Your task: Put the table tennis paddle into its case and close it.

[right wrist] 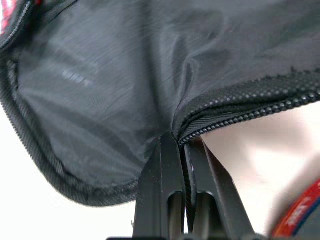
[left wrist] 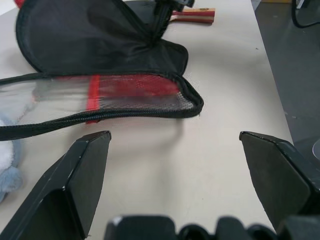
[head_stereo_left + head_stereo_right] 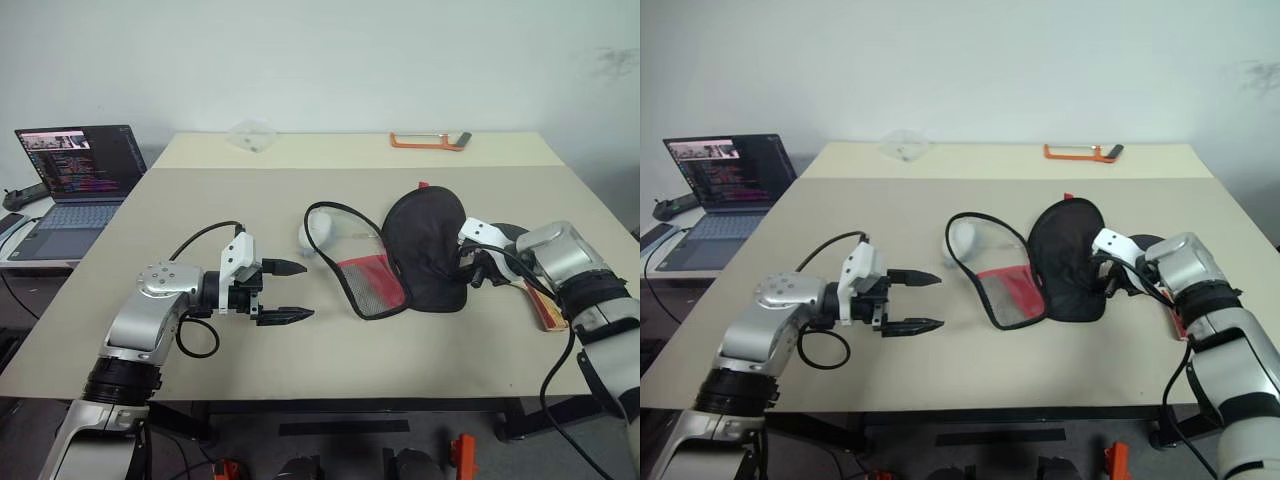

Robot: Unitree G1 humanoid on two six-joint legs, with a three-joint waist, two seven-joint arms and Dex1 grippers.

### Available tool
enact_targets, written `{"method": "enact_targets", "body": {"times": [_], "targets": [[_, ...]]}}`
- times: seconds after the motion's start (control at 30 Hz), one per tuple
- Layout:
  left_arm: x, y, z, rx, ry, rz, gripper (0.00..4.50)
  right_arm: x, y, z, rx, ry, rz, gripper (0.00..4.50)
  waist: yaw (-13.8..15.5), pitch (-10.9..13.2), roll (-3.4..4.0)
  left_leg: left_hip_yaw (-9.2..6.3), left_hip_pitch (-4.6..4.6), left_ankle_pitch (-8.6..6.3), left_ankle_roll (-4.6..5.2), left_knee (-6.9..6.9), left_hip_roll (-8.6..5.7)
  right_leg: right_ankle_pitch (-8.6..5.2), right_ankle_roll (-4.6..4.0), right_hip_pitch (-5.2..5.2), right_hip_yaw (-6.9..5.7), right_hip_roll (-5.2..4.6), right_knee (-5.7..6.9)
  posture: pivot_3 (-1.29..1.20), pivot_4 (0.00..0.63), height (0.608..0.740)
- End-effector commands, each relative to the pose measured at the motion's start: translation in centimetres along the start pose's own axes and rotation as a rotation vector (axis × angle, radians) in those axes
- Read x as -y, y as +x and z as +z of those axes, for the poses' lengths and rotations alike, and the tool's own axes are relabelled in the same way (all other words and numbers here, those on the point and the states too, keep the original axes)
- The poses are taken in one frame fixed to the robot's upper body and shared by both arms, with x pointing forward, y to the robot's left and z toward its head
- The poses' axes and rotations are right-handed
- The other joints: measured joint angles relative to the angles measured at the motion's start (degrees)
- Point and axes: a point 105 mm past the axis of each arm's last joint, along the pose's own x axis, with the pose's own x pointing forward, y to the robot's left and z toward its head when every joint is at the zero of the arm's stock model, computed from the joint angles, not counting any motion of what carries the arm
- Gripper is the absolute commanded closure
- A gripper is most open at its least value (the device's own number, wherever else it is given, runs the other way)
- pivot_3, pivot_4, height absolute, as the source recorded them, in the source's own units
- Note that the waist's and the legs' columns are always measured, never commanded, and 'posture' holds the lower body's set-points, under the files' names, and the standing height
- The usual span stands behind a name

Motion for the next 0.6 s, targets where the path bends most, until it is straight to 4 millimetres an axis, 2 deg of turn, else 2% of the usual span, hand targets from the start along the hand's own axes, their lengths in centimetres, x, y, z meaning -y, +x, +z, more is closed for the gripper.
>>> {"method": "enact_targets", "body": {"times": [0.03, 0.1, 0.2, 0.53, 0.57, 0.6], "targets": [[-0.1, -0.3, 1.3, 0.019, 0.049, 0.012, 0.0, 1.1, -0.7, 1.9, 0.068, -0.004, -0.052, 4.48, -0.14, 0.01, 0.01, 0.01, 0.0, 0.0, 0.0, 0.0, 0.0, 0.0, 0.0, -0.01, 0.01, 0.0, 0.0, 0.0, 0.15, 0.74], [-0.1, -0.3, 1.3, 0.017, 0.05, 0.014, 0.0, 1.1, -0.4, 1.8, 0.066, 0.009, -0.05, 4.48, -0.14, 0.01, 0.01, 0.0, 0.0, 0.0, -0.01, 0.0, 0.0, 0.0, 0.0, -0.01, 0.01, 0.0, 0.0, 0.0, 0.15, 0.74], [-0.1, -0.4, 1.2, 0.014, 0.05, 0.018, 0.0, 0.9, -0.1, 1.7, 0.069, 0.03, -0.037, 3.84, -0.11, 0.01, 0.02, 0.0, 0.0, 0.0, -0.01, 0.0, -0.01, 0.0, 0.0, -0.01, 0.01, 0.0, 0.0, 0.0, 0.15, 0.74], [-0.3, -0.2, 1.6, 0.029, 0.054, 0.02, 0.0, 1.9, -1.1, 0.7, 0.073, 0.036, -0.094, 0.34, -0.1, 0.03, 0.04, 0.0, -0.01, 0.0, -0.01, 0.0, -0.01, 0.0, 0.0, -0.01, 0.01, -0.01, 0.0, 0.0, 0.15, 0.74], [-0.3, -0.1, 1.7, 0.034, 0.055, 0.018, 0.0, 2.2, -1.6, 0.7, 0.091, 0.039, -0.106, 0.03, -0.05, 0.03, 0.05, 0.0, -0.01, 0.0, -0.01, 0.0, -0.01, 0.0, 0.0, -0.01, 0.01, -0.01, -0.01, 0.0, 0.15, 0.74], [-0.3, 0.0, 1.8, 0.038, 0.055, 0.017, 0.0, 2.5, -2.1, 0.8, 0.12, 0.053, -0.12, 0.03, 0.04, 0.03, 0.05, 0.0, -0.01, 0.0, -0.01, 0.0, -0.02, 0.0, 0.0, -0.01, 0.01, -0.01, -0.01, 0.0, 0.15, 0.74]]}}
